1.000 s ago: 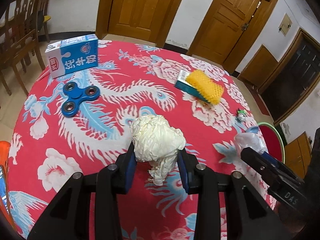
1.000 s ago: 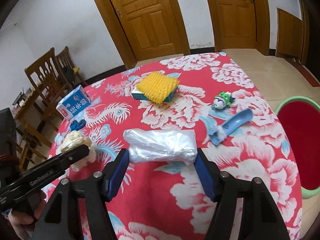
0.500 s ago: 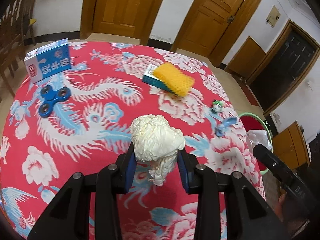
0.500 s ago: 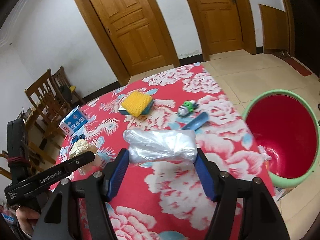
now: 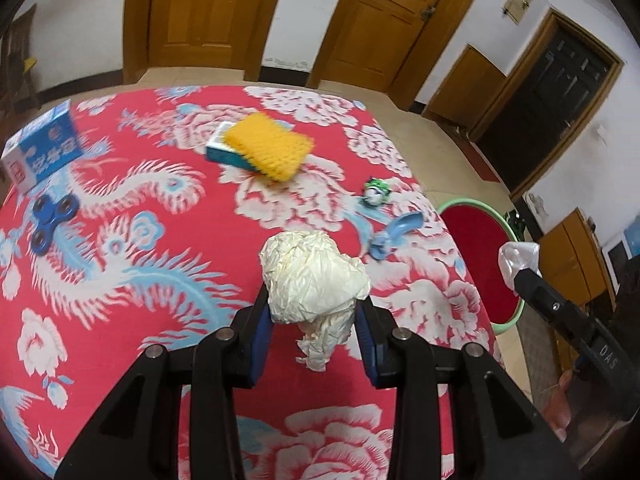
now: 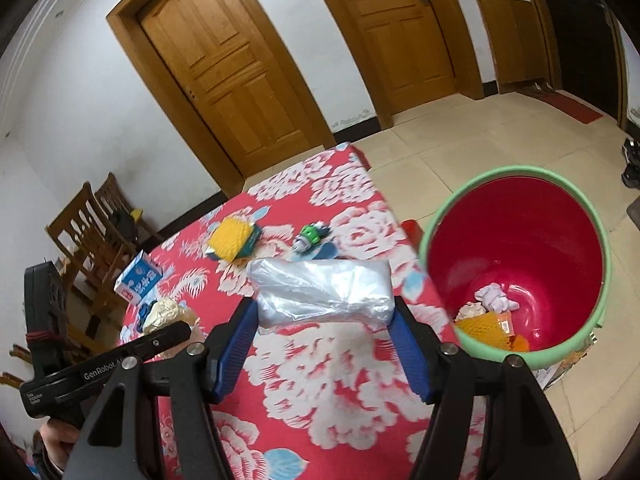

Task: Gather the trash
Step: 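Carry the white paper and plastic bag over the red bin and release them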

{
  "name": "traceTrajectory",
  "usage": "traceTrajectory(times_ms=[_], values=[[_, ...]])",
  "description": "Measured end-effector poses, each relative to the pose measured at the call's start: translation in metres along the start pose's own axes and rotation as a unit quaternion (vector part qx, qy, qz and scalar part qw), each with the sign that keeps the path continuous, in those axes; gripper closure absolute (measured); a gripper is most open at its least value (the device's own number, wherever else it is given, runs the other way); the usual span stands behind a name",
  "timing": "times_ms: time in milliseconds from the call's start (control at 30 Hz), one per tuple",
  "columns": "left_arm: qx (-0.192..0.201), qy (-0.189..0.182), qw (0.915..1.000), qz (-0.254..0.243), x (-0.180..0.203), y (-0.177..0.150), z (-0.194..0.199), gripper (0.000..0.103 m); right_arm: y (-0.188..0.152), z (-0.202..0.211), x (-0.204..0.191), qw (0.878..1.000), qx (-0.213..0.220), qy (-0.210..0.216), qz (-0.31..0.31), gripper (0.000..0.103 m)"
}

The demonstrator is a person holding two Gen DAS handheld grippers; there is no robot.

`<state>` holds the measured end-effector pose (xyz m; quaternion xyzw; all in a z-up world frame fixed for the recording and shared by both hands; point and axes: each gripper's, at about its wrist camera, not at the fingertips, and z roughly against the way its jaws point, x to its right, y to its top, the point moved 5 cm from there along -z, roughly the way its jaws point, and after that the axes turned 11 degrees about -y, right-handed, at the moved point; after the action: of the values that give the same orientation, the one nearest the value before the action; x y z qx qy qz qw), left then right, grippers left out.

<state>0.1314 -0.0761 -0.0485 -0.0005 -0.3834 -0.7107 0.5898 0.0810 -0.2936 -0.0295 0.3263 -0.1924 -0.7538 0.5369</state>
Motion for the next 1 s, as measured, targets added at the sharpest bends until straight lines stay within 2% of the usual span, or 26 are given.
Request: traceTrajectory(times_ms=[267, 400, 1000], values=[[-0.019, -0.001, 0.999, -0.041, 0.033, 0.009, -0.024, 0.065, 0.013, 0.009, 0.043, 0.999, 0.014, -0.024, -0.028, 0.035], [-0.027, -0.013, 0.9974, -0.066, 0.054, 0.014, -0.035, 0.065, 0.018, 0.011, 0.068, 0.998, 0.017, -0.039, -0.046, 0.035], [-0.072, -0.046, 0.9848, -0.151, 0.131, 0.025, -0.099, 0.065, 0.016, -0.007, 0.157, 0.985, -0.001, -0.122, -0.121, 0.034]])
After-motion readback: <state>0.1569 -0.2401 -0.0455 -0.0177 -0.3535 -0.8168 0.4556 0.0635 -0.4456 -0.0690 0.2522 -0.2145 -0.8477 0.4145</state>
